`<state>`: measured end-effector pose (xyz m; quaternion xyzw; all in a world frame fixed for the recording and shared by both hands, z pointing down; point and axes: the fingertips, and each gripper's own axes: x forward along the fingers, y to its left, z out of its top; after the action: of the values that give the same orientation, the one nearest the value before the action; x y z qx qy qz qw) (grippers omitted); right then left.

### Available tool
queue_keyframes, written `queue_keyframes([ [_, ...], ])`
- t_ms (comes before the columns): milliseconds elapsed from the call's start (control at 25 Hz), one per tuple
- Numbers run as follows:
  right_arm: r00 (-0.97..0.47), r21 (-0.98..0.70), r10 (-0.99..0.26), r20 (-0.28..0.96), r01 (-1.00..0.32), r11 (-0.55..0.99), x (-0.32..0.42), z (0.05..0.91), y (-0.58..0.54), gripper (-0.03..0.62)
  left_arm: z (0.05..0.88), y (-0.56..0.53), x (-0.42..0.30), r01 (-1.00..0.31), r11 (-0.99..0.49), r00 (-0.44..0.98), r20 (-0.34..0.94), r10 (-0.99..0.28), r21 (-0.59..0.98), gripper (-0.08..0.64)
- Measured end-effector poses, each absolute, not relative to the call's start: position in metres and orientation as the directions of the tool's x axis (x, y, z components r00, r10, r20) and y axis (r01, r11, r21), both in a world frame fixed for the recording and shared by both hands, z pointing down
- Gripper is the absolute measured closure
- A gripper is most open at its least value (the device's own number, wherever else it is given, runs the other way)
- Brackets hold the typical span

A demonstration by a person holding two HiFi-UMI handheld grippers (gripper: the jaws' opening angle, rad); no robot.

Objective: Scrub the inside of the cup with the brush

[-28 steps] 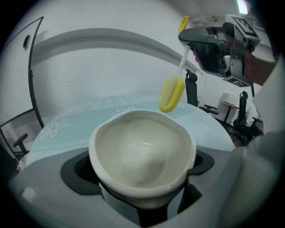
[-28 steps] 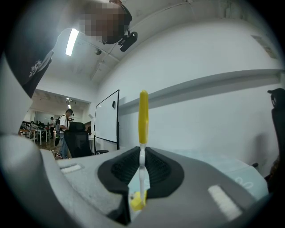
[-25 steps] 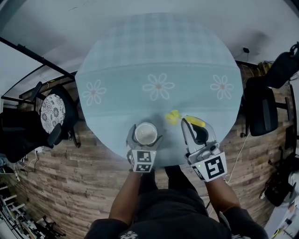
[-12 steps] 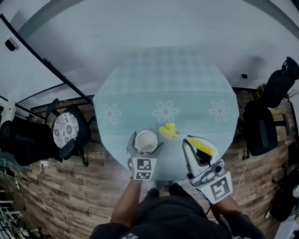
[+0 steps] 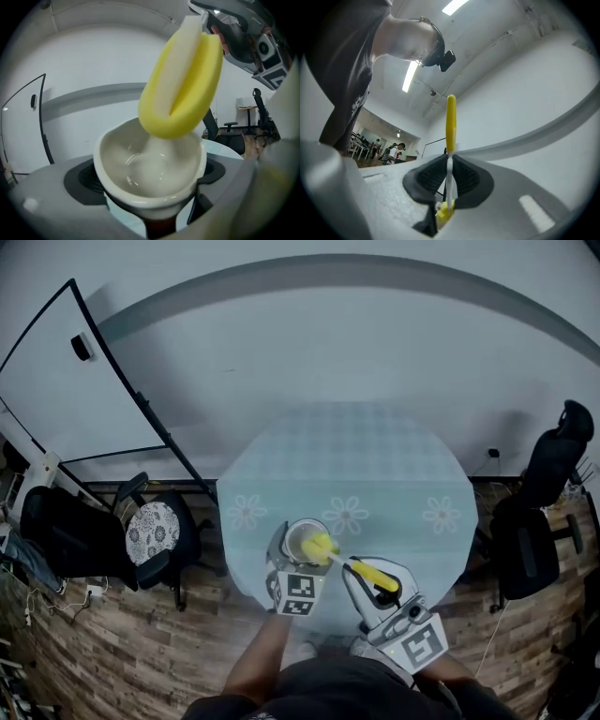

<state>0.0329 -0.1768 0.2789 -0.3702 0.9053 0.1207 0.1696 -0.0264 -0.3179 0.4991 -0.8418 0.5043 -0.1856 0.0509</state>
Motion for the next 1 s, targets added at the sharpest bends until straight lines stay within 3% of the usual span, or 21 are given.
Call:
queue_keyframes([
  [1000, -0.752, 0.154, -0.584, -0.307, -0.645, 0.749, 0.000, 0.290, -0.144, 0.554, 0.454, -0.266, -0.017, -0.741, -0.457, 0.426, 0.182, -0.886, -0.491, -0.008],
])
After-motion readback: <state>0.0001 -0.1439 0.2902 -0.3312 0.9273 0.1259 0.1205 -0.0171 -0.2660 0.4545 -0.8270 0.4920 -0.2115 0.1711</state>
